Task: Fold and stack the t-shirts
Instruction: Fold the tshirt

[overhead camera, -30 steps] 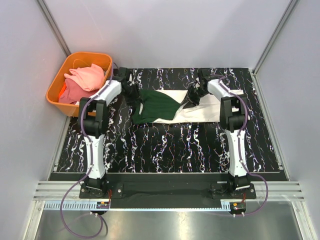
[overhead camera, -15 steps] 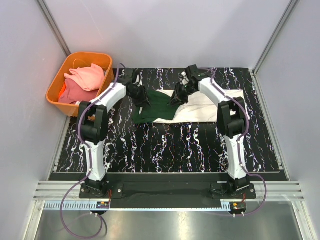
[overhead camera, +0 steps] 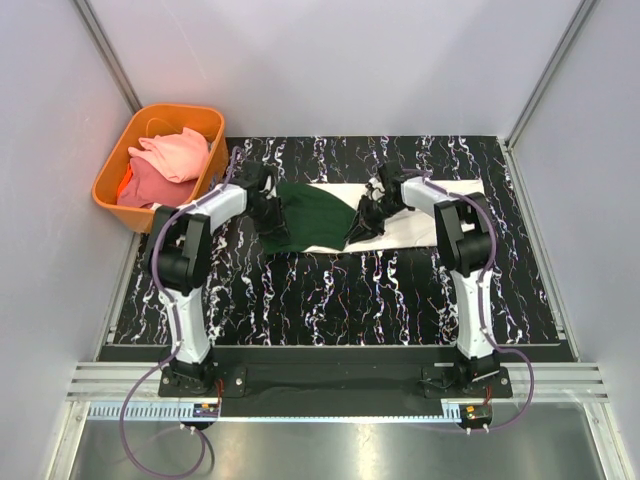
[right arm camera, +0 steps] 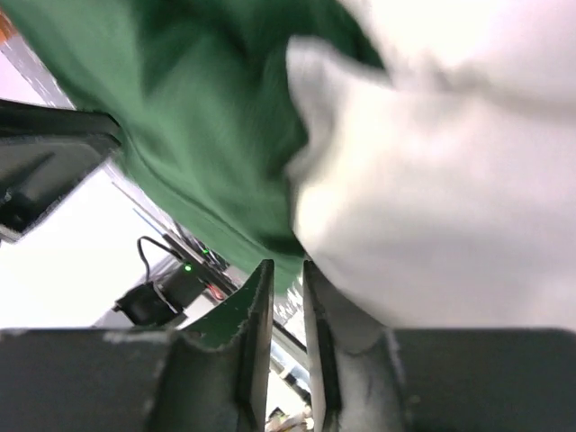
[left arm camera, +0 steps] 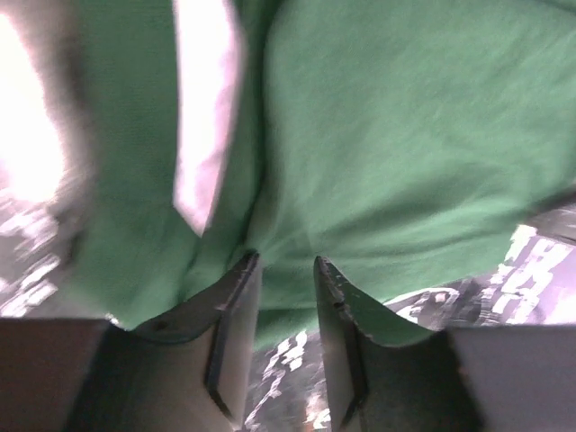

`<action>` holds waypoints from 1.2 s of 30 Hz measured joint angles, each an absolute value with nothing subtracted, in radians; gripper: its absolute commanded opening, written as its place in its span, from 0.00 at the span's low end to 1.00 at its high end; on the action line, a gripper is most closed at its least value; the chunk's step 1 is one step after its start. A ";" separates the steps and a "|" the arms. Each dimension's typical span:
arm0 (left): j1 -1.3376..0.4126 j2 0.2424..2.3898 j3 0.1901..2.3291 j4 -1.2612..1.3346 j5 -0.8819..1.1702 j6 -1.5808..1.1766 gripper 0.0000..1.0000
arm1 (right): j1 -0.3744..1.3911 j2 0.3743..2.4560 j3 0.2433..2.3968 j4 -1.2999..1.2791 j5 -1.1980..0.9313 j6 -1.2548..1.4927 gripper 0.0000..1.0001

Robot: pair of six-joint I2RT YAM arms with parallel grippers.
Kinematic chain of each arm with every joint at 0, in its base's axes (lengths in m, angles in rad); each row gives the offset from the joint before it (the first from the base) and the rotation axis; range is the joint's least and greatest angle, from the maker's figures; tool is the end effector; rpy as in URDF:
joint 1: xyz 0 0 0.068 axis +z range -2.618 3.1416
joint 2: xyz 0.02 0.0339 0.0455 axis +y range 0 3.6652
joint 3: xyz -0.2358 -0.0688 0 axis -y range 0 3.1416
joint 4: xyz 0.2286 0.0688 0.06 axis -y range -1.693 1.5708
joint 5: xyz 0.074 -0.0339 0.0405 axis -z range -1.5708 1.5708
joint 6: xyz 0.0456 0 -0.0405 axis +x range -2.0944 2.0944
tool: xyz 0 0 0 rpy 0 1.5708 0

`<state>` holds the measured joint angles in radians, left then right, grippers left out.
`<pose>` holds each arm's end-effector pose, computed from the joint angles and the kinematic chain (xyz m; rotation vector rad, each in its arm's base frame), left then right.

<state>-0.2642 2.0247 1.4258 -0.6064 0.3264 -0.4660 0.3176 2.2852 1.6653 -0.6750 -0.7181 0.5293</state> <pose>0.3706 -0.1154 0.1367 -0.2009 2.8451 -0.6266 0.3943 0.1612 0.1034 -0.1543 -2.8664 -1.1444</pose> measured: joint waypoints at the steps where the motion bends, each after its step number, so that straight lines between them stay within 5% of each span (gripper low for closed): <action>1: -0.263 2.001 1.414 -0.618 0.299 -0.455 0.44 | 0.318 2.270 1.655 -0.677 -0.715 0.525 0.29; 8: -0.245 1.823 1.396 -0.670 0.226 -0.455 0.57 | 0.311 2.098 1.600 -0.693 -0.690 0.500 0.43; 12: -0.245 1.764 1.399 -0.667 0.225 -0.506 0.58 | 0.278 1.995 1.552 -0.694 -0.675 0.493 0.60; 19: -0.261 1.806 1.396 -0.556 0.215 -0.740 0.57 | 0.173 1.898 1.494 -0.745 -0.523 0.490 0.76; 36: -0.360 2.085 1.503 -0.509 0.100 -0.976 0.52 | 0.168 1.958 1.555 -0.827 -0.059 0.312 0.82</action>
